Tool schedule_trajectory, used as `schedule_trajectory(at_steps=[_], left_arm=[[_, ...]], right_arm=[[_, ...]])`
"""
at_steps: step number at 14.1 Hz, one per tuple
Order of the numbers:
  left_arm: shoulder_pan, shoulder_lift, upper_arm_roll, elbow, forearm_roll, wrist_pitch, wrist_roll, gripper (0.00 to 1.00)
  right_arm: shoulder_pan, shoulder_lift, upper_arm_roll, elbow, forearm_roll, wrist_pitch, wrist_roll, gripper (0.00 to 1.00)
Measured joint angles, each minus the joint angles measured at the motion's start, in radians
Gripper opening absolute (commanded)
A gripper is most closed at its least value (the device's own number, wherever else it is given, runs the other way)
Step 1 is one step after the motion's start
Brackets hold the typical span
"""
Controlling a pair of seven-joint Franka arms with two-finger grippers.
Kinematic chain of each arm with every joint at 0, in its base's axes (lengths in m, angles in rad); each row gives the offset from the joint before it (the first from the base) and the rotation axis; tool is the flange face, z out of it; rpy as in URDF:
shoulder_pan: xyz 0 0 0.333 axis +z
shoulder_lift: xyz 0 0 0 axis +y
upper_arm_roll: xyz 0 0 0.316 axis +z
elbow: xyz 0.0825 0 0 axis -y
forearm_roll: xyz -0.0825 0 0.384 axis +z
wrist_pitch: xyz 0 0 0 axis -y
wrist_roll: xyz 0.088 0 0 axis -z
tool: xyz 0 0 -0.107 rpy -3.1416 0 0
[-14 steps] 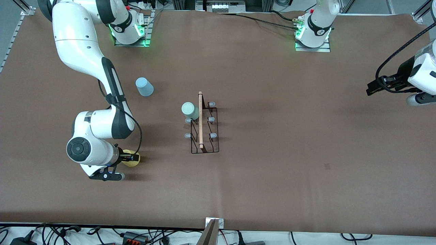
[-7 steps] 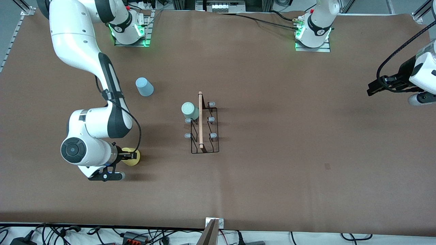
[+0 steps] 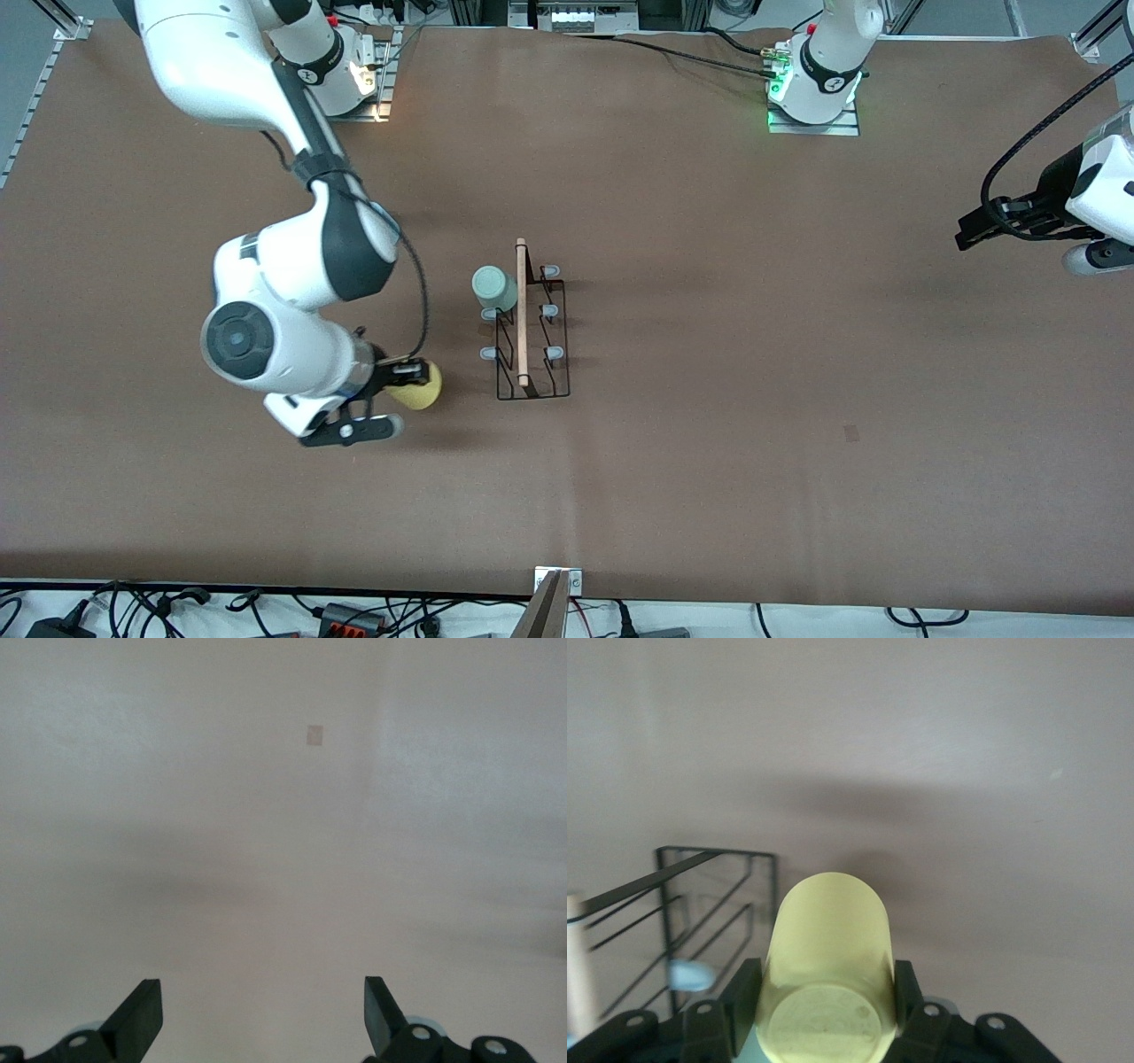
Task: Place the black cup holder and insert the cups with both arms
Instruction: 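Carry the yellow cup to the rack with the right gripper, then push the yellow cup onto a rack peg and open the right gripper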
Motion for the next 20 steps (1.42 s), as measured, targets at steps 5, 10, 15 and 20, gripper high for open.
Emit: schedule_trajectory(at_steps=[5, 10, 15, 20], left_arm=[[0.000, 0.001, 0.000, 0.000, 0.000, 0.000, 0.000, 1.00], [0.000, 0.001, 0.000, 0.000, 0.000, 0.000, 0.000, 1.00], [0.001, 0.001, 0.000, 0.000, 0.000, 0.000, 0.000, 1.00], [0.001, 0.001, 0.000, 0.000, 0.000, 0.000, 0.000, 1.00]], right_arm=[[0.065, -0.004, 0.001, 0.008, 0.000, 0.000, 0.085, 0.07], [0.075, -0.012, 0.000, 0.009, 0.000, -0.004, 0.127, 0.07], [0.083, -0.032, 0.003, 0.009, 0.000, 0.017, 0.132, 0.07], [0.096, -0.024, 0.003, 0.007, 0.000, 0.058, 0.139, 0.07]])
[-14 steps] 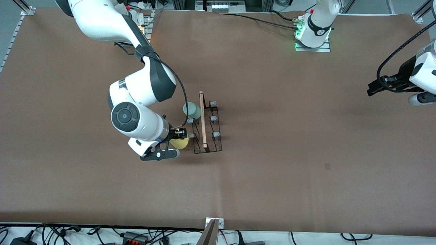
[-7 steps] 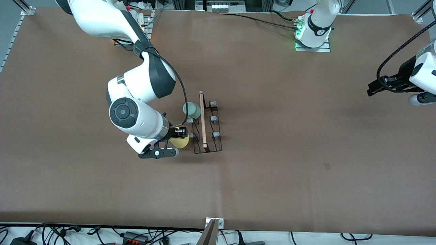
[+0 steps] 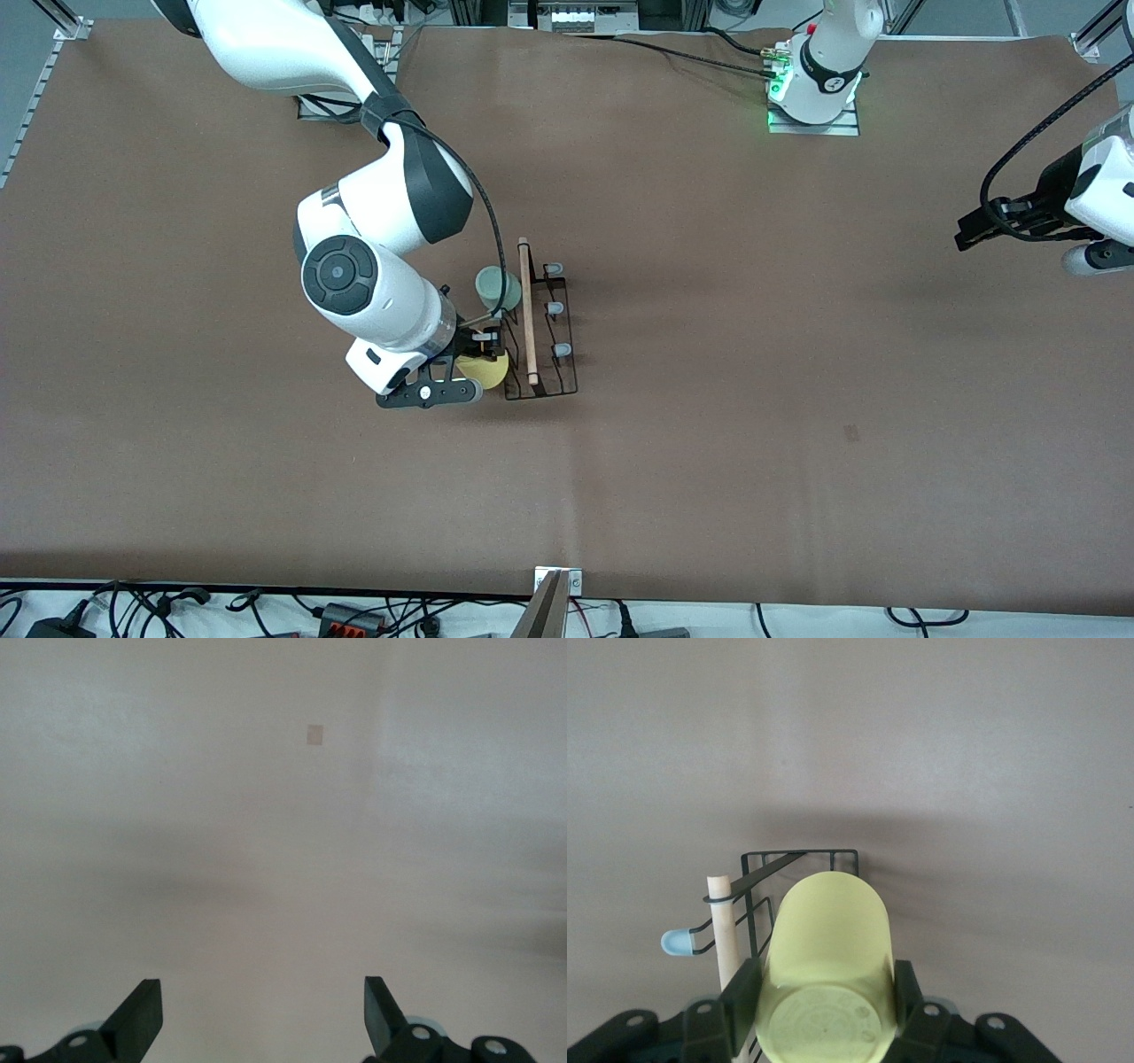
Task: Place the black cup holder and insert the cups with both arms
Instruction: 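Push the yellow cup onto a rack peg and open the right gripper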
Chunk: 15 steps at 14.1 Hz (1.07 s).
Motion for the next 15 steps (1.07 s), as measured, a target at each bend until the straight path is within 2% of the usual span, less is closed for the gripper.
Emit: schedule_trajectory(at_steps=[14, 15], left_arm=[[0.000, 0.000, 0.000, 0.000, 0.000, 0.000, 0.000, 1.00], [0.000, 0.000, 0.000, 0.000, 0.000, 0.000, 0.000, 1.00]], right_arm=[[0.014, 0.048, 0.002, -0.003, 0.000, 0.049, 0.000, 0.09], [0.015, 0.053, 0.002, -0.003, 0.000, 0.052, 0.000, 0.45]])
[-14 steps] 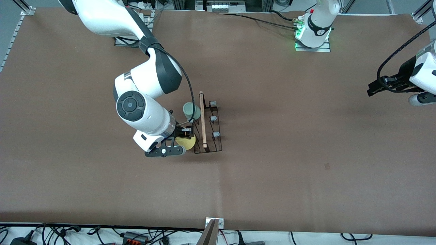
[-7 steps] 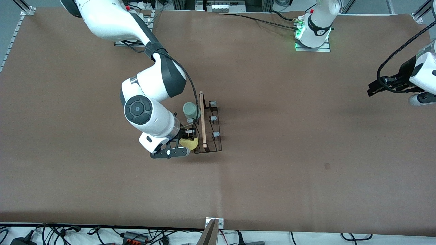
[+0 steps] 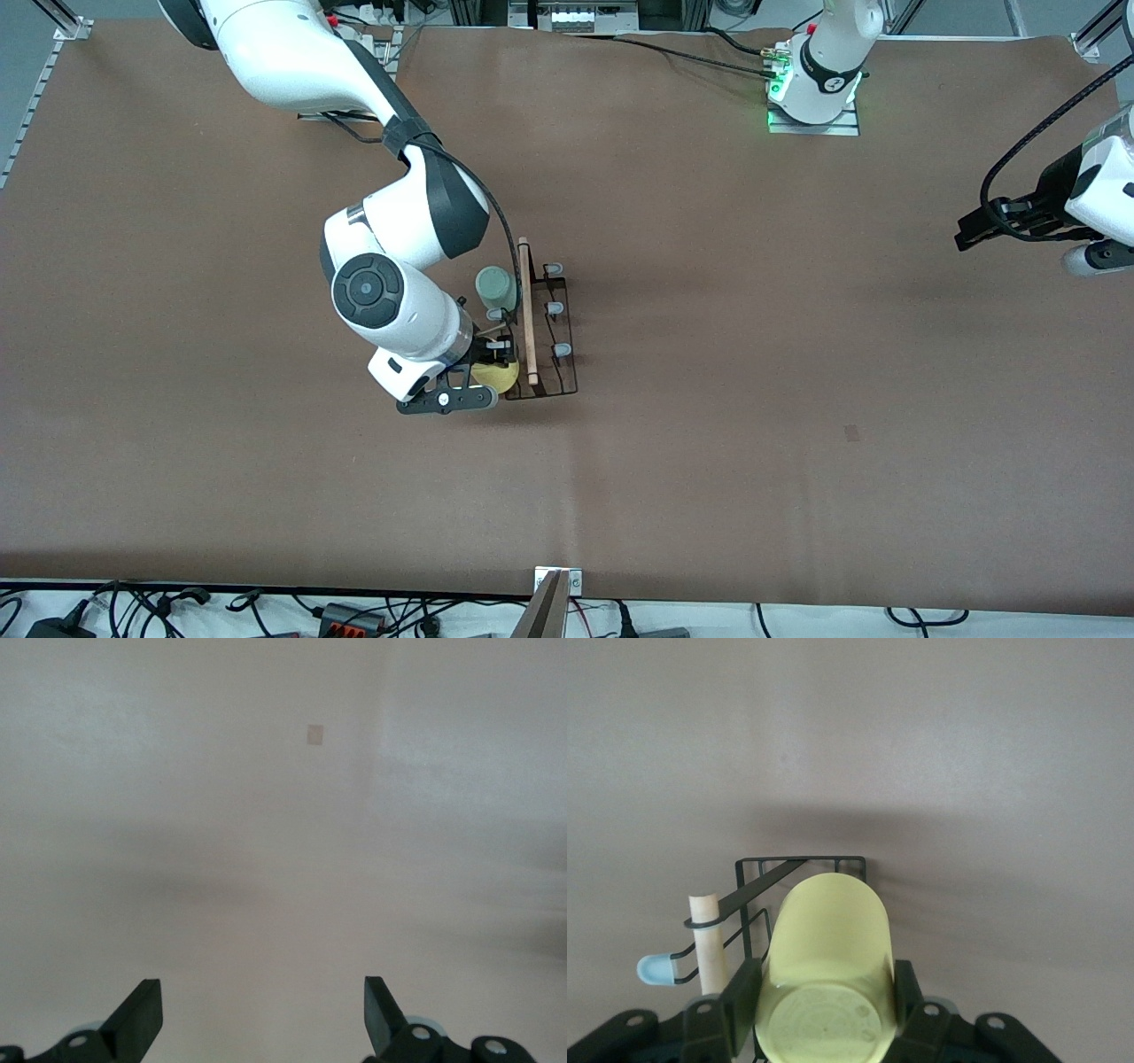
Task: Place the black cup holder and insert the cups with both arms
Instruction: 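Push the yellow cup onto a rack peg and open the right gripper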
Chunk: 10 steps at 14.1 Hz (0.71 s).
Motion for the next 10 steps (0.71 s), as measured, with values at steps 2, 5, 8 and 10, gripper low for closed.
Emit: schedule_trajectory(at_steps=[2, 5, 8, 10], left_arm=[[0.000, 0.000, 0.000, 0.000, 0.000, 0.000, 0.000, 1.00], [0.000, 0.000, 0.000, 0.000, 0.000, 0.000, 0.000, 1.00], [0.000, 0.000, 0.000, 0.000, 0.000, 0.000, 0.000, 1.00], [0.000, 0.000, 0.000, 0.001, 0.000, 0.000, 0.000, 1.00]], right_arm=[[0.000, 0.007, 0.000, 0.000, 0.000, 0.004, 0.000, 1.00], [0.000, 0.007, 0.000, 0.001, 0.000, 0.003, 0.001, 1.00], [-0.006, -0.013, -0.012, 0.006, -0.001, -0.037, 0.001, 1.00], [-0.025, -0.048, -0.023, 0.010, -0.002, -0.066, 0.001, 1.00]])
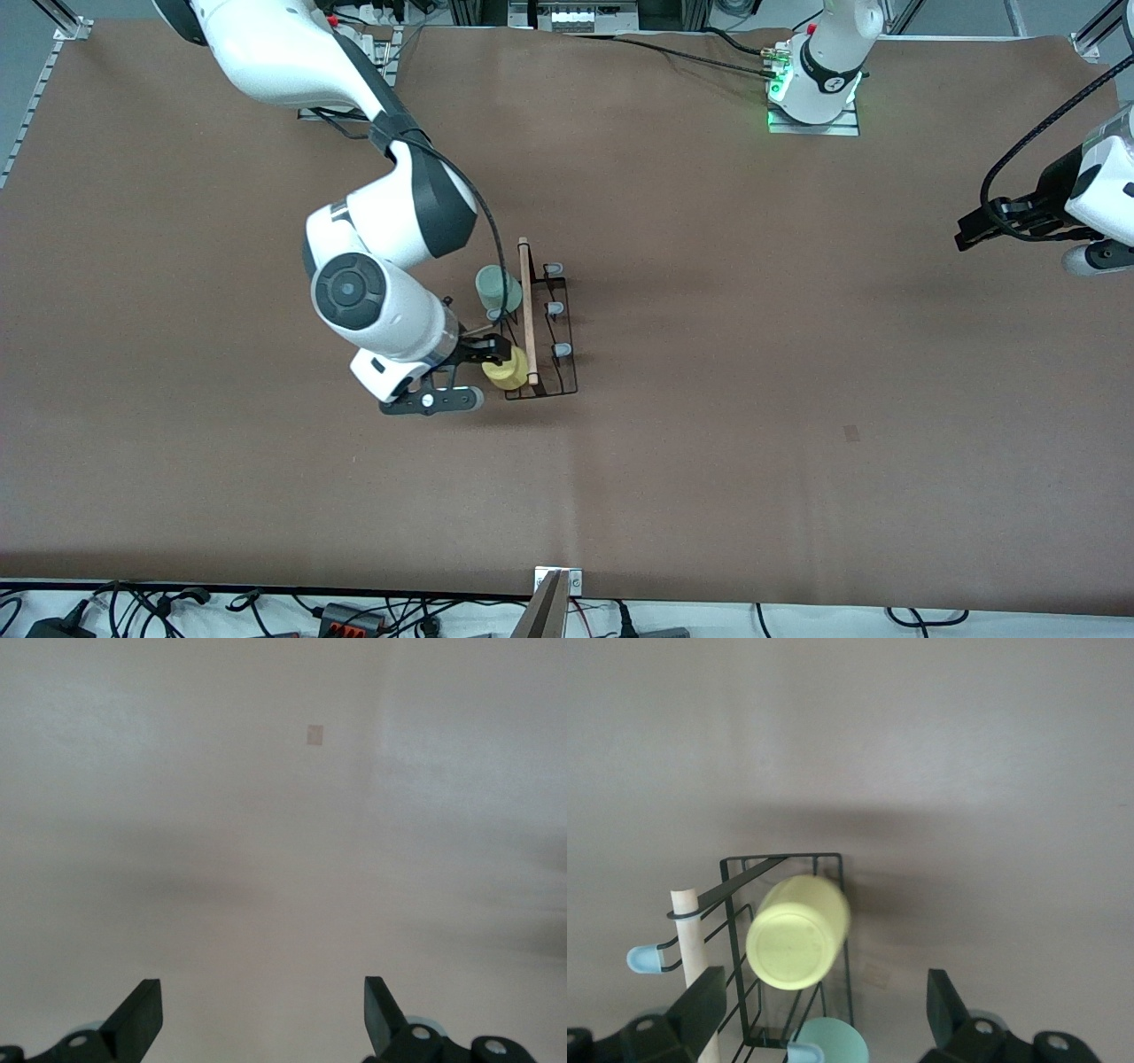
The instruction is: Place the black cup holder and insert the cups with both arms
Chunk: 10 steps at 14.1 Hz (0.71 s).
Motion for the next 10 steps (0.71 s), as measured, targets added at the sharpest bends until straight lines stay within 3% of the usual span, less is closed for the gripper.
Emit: schedule_trajectory(at_steps=[4, 10], left_arm=[[0.000, 0.000, 0.000, 0.000, 0.000, 0.000, 0.000, 1.00], [0.000, 0.000, 0.000, 0.000, 0.000, 0.000, 0.000, 1.00]], right_arm=[[-0.129, -0.088, -0.008, 0.003, -0.008, -0.100, -0.014, 1.00], [-0.266, -0.181, -0.048, -0.001, -0.114, -0.186, -0.157, 1.00]])
